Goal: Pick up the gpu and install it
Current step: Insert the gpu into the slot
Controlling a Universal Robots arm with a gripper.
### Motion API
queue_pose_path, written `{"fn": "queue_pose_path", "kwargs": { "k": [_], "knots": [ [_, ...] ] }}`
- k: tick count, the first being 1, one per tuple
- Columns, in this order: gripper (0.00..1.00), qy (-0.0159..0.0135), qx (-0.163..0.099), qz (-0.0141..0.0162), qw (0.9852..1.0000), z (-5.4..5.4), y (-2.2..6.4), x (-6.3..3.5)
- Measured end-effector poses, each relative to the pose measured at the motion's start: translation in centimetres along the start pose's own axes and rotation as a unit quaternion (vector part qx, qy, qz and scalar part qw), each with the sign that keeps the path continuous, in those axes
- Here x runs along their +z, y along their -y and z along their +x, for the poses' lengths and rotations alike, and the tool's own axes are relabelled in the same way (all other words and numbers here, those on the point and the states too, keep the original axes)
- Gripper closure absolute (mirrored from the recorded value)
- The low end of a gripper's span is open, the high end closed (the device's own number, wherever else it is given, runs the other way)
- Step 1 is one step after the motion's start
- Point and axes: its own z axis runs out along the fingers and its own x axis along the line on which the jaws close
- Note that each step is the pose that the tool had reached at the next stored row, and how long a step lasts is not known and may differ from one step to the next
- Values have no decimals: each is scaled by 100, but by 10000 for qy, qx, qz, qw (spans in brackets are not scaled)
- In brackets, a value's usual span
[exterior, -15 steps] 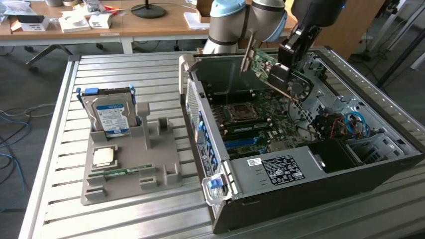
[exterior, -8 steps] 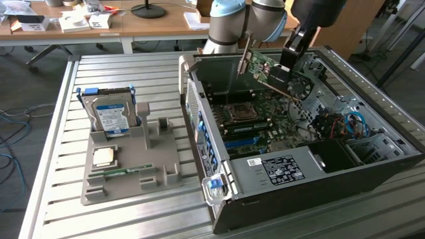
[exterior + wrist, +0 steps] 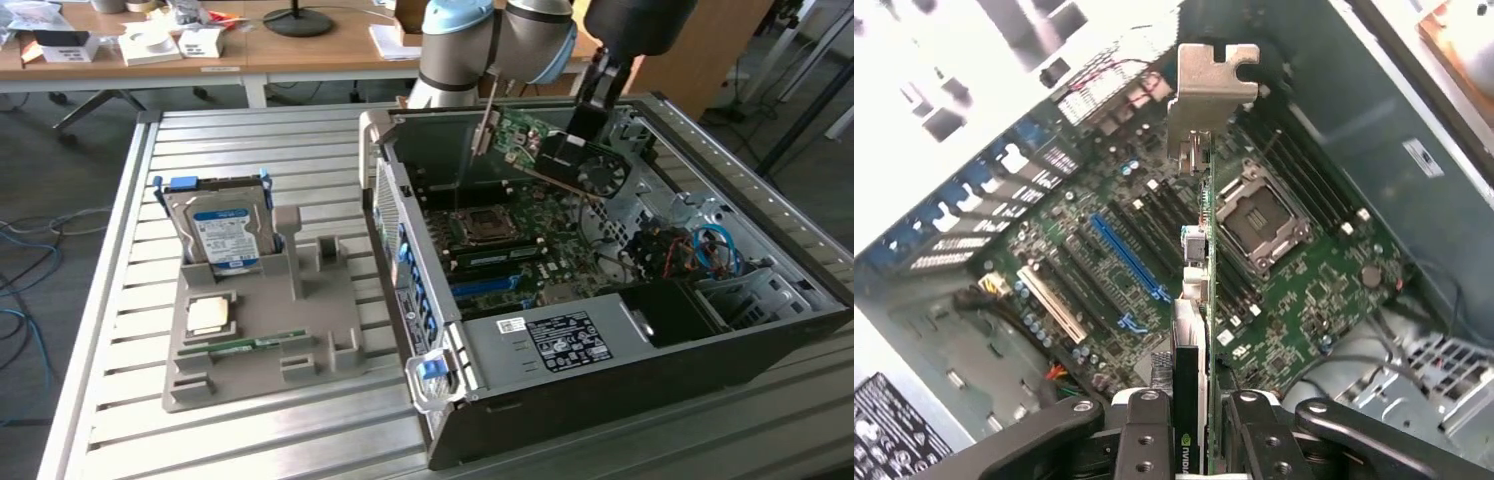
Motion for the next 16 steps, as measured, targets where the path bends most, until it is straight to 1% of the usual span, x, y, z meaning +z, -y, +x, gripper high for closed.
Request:
{"fn": "queue_pose_path", "kwargs": {
  "k": [2, 4, 6, 8, 12, 14, 16],
  "knots": [
    [74, -9, -186, -5, 9998, 0, 0, 2],
    [74, -18, -368, -10, 9993, 0, 0, 5],
    [74, -26, -547, -15, 9985, 0, 0, 7],
    [74, -35, -726, -20, 9974, 0, 0, 9],
    [74, -52, -1089, -30, 9940, 0, 0, 14],
    [74, -61, -1267, -35, 9919, 0, 1, 17],
    [74, -70, -1454, -40, 9893, 0, 1, 19]
  ]
}}
